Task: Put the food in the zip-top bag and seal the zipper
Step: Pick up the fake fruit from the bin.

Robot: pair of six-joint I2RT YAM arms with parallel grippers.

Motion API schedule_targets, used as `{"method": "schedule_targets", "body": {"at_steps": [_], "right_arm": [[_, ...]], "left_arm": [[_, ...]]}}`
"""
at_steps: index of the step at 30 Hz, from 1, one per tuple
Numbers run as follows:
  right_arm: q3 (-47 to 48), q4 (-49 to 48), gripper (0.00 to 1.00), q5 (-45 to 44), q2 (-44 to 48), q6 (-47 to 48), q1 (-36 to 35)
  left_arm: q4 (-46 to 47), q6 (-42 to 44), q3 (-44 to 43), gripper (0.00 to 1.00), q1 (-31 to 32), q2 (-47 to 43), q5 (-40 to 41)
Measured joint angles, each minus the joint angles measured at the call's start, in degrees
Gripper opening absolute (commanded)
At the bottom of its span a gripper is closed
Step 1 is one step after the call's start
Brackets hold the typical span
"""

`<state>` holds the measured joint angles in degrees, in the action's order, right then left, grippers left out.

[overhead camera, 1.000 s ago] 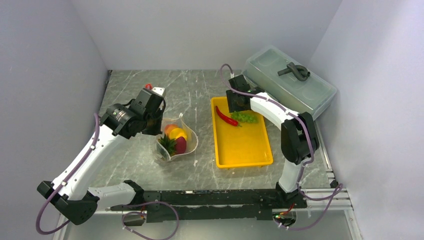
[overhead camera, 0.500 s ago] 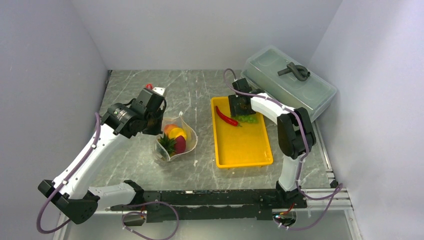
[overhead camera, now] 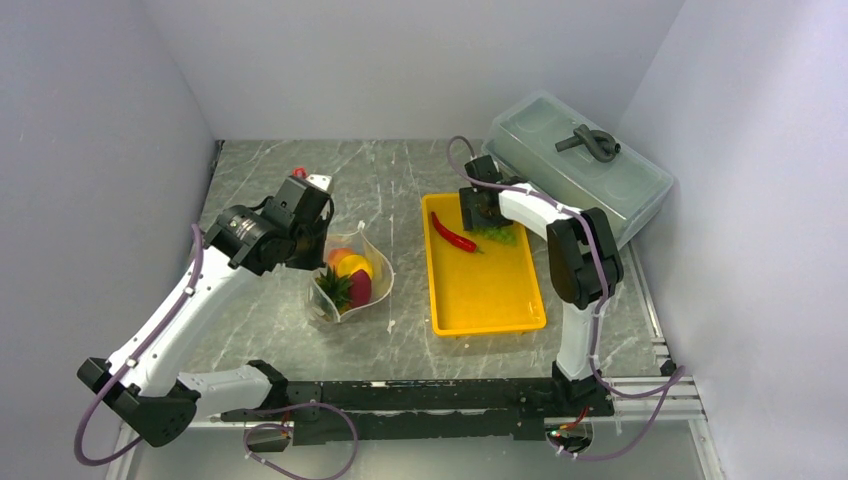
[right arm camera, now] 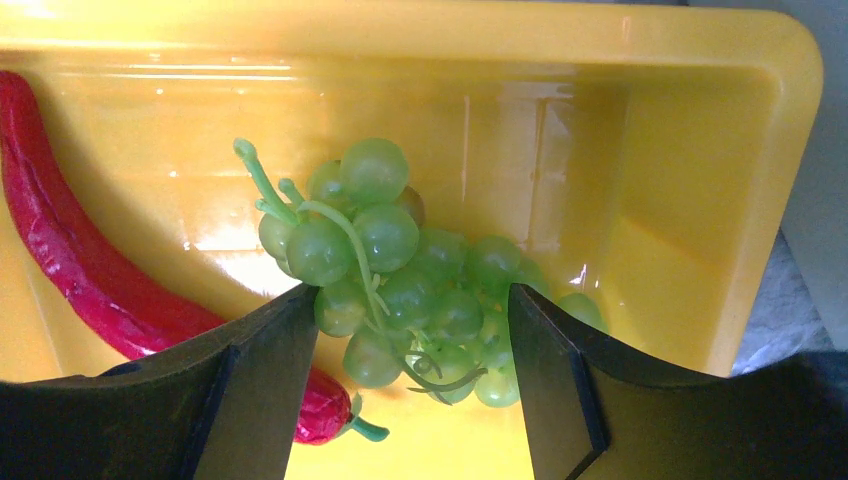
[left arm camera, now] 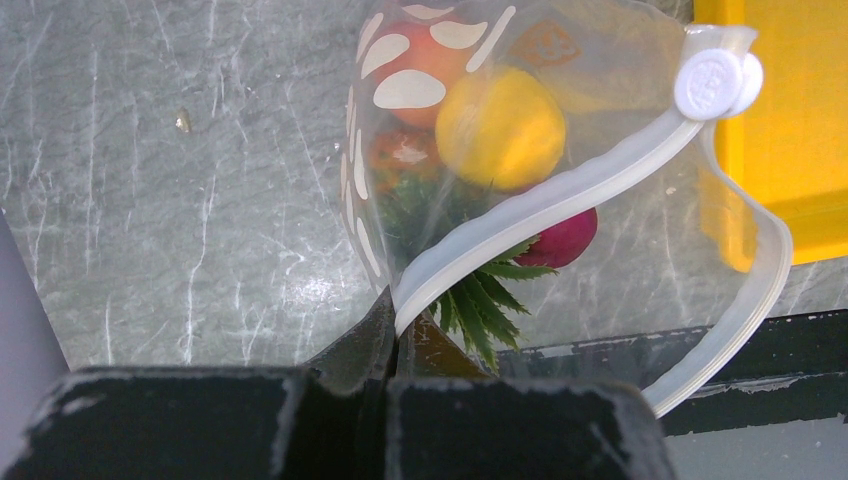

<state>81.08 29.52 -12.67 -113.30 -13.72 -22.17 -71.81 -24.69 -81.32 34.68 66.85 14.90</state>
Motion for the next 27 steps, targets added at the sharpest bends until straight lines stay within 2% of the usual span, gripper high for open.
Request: {"method": "schedule_targets", "body": {"at_steps": [5, 9, 14, 18, 21, 24, 27], "right_arm": [[1.3, -0.7, 0.70, -1.8, -1.5, -0.2, 0.0], [1.9, -1.8, 0.65, -2.5, -2.7, -0.2, 0.0], [2.1, -2.3, 0.49, -2.8, -3.3, -0.3, 0.0], [2.0, -2.9, 0.28, -3.0, -3.3, -0.5, 0.0], [1.7, -3.5, 0.16, -3.1, -3.2, -0.8, 0.0], [0.9, -3.5, 0.10, -3.3, -2.3, -1.1, -0.2], [-0.8, -3.3, 0.10, -3.2, -0.4, -1.5, -0.4]], "left_arm": [[0.0, 0.0, 0.0, 0.00, 0.0, 0.5, 0.0], [0.0, 0.0, 0.0, 0.00, 0.0, 0.5, 0.0], [0.0, 0.0, 0.0, 0.00, 0.0, 0.5, 0.0], [0.0, 0.0, 0.0, 0.00, 0.0, 0.5, 0.0], [0.0, 0.0, 0.0, 0.00, 0.0, 0.5, 0.0], [0.0, 0.0, 0.0, 0.00, 0.0, 0.5, 0.0], [0.0, 0.0, 0.0, 0.00, 0.0, 0.5, 0.0]]}}
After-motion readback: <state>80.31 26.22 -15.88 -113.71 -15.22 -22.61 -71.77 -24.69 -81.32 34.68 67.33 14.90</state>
